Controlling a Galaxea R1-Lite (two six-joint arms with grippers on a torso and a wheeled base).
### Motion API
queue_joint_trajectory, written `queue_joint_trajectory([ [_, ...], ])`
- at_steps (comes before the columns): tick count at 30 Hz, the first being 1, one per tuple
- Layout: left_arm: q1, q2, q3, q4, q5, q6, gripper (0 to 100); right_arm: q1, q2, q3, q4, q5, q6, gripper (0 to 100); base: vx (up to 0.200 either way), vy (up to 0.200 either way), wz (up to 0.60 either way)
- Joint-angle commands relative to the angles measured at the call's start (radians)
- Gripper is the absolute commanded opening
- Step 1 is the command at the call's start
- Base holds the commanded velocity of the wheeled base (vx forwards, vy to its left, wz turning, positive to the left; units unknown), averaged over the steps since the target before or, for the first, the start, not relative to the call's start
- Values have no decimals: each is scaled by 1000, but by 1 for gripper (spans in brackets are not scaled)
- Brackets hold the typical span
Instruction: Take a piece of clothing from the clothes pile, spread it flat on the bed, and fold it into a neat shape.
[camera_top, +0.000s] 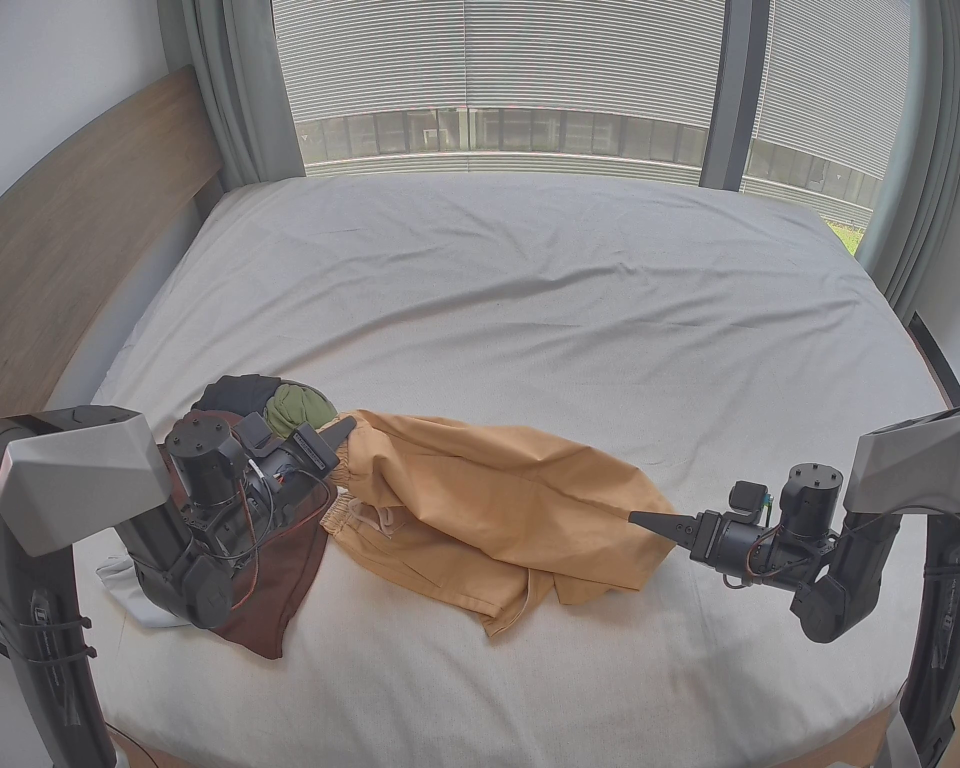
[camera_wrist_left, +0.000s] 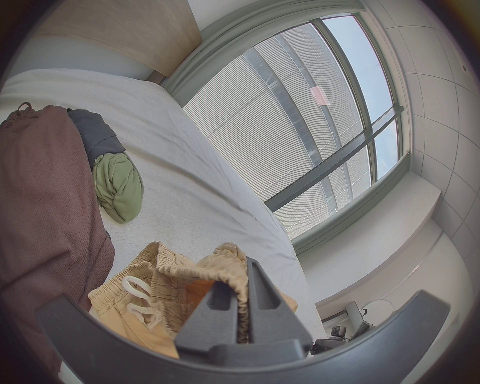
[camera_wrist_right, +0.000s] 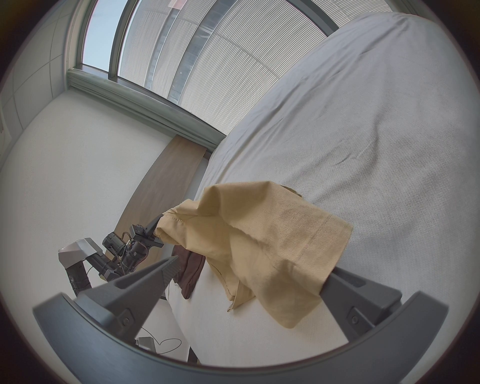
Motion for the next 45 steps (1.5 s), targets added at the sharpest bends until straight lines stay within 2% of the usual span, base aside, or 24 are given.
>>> queue_joint_trajectory([
  [1,0,9,0,0,0,1,0,-1,-22,13,0,2,-2,100,0,0,0],
  [14,-5,9,-3,0,0,0,0,14,122,-81,-9,13,-18,100,0,0,0],
  [23,-9,9,-3,0,0,1,0,53,103,-96,-12,6,-21,100,0,0,0],
  [31,-8,10,-5,0,0,1,0,30,75,-101,-14,4,-21,100,0,0,0],
  [32,-8,10,-5,0,0,1,0,30,75,-101,-14,4,-21,0,0,0,0],
  [39,-8,21,-9,0,0,0,0,25,75,-99,-12,1,-24,0,0,0,0],
  [45,-8,9,-12,-2,0,-23,0,4,30,-87,-9,-1,-64,0,0,0,0],
])
